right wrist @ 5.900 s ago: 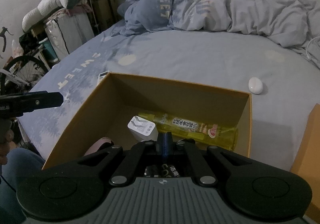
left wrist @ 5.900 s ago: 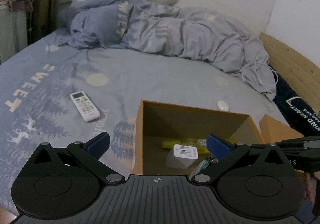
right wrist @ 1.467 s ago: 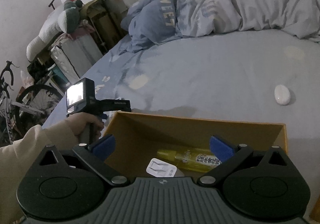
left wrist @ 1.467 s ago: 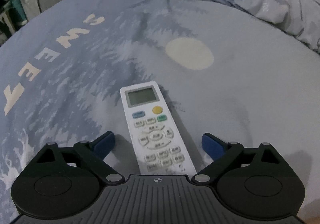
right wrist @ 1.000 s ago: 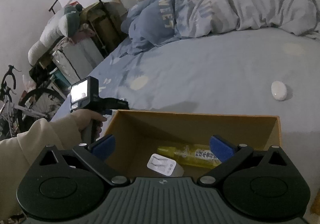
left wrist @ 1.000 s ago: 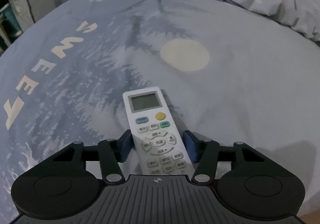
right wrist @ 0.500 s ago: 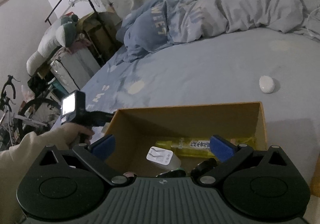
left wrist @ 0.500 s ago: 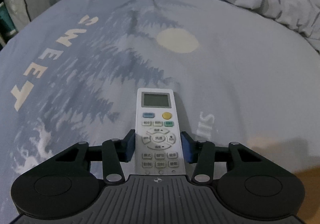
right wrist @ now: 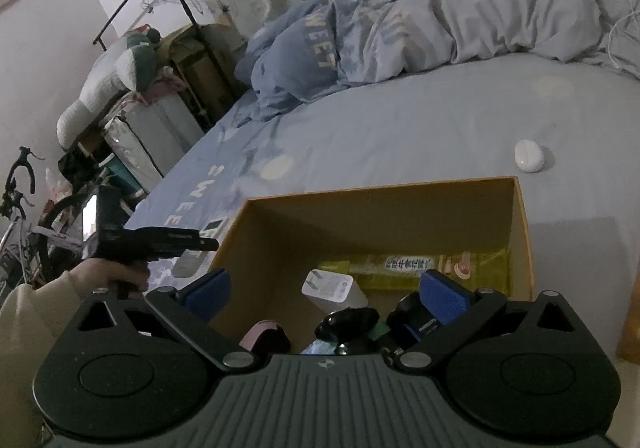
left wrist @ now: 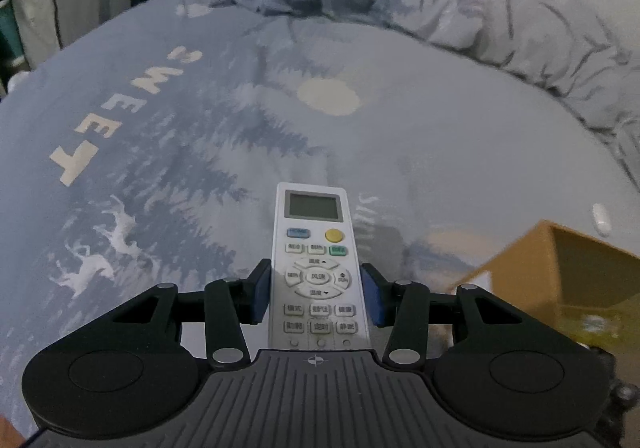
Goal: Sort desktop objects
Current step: 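Lift the white remote with the left tool and carry it over the box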
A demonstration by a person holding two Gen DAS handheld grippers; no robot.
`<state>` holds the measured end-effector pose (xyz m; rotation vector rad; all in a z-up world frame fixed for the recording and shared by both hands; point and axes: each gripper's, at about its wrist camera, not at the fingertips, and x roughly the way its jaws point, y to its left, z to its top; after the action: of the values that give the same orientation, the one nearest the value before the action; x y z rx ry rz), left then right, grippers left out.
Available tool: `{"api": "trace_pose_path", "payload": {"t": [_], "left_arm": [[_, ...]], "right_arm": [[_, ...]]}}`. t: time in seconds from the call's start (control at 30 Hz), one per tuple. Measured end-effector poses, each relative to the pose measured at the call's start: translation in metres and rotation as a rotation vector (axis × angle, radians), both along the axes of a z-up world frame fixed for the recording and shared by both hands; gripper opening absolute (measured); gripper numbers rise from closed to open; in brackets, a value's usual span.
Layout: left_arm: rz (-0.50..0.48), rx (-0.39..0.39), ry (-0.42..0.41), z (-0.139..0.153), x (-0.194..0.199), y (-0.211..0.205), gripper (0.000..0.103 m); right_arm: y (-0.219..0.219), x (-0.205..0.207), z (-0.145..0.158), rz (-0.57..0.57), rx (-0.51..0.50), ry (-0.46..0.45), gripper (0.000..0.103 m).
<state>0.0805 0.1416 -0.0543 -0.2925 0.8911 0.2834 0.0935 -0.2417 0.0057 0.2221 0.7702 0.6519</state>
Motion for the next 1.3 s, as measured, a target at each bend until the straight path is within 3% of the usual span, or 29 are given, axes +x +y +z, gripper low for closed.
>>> {"api": "trace_pose_path", "payload": {"t": [0.4,0.67,0.93,1.3], "left_arm": [[-0.123,-0.068,-0.184,0.072,-0.052,-0.047,0.05],[-0.259,-0.102,-0.266,0.096,-0.073,-0.106,0.05],[-0.383,-0.115,-0.269,0.086,-0.088,-0.161,0.05],[-0.449,-0.058,-0.2,0.04,-0.098,-0.19,0.05]], "right_arm": [[-0.019,-0.011,0.004,-0.09,0.009,-0.064,0.103],[-0.028,-0.012,0.003,-0.124,0.002,-0.082,0.103],[-0.036,-0.013,0.002,-0.154,-0.004,-0.097,0.103],[-0.045,-0.015,-0.003,-0.186,-0.017,-0.113,0.103]]}}
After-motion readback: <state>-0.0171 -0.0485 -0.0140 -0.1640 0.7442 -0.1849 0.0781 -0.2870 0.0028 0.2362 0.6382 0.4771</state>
